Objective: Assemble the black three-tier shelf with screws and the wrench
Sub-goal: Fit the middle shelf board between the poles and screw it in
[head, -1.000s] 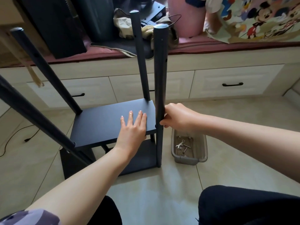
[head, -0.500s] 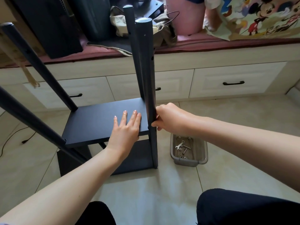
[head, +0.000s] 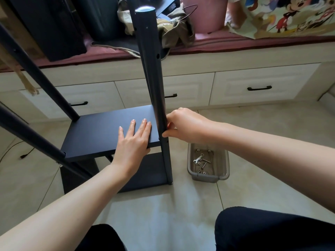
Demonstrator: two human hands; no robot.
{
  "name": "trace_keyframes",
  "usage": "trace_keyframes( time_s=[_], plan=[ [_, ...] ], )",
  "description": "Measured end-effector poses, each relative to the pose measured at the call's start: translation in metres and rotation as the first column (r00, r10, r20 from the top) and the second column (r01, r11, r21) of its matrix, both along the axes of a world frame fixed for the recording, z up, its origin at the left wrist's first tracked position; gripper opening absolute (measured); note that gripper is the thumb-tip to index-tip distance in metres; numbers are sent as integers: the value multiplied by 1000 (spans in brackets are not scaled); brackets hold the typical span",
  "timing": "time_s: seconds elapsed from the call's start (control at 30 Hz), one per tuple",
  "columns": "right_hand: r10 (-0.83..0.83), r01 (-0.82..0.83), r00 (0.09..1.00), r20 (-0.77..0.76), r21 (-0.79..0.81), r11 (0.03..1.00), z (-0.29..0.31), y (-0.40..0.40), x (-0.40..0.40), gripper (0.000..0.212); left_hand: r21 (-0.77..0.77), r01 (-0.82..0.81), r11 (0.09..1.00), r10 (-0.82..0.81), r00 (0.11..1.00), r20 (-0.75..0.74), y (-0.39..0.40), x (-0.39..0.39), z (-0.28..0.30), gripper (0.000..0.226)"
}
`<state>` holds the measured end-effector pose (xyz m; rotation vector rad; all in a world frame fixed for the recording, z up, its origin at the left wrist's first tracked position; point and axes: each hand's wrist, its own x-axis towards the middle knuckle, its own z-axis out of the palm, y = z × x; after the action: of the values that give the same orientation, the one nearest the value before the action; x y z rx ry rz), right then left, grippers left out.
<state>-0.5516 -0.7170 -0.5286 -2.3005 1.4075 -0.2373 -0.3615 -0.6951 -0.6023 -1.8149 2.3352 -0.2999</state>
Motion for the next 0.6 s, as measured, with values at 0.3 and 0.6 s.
trace_keyframes(
  time_s=[0.3,0.6],
  plan=[
    [0,1,995,98,-10,1000,-8,2,-3,23,-74,-37,997,27,992,-121,8,-12,-7,82],
    [-87,76,949,304,47,996,-13,6,-2,19,-103,-118,988,85,957,-278,12,-26,-6,105]
  ],
)
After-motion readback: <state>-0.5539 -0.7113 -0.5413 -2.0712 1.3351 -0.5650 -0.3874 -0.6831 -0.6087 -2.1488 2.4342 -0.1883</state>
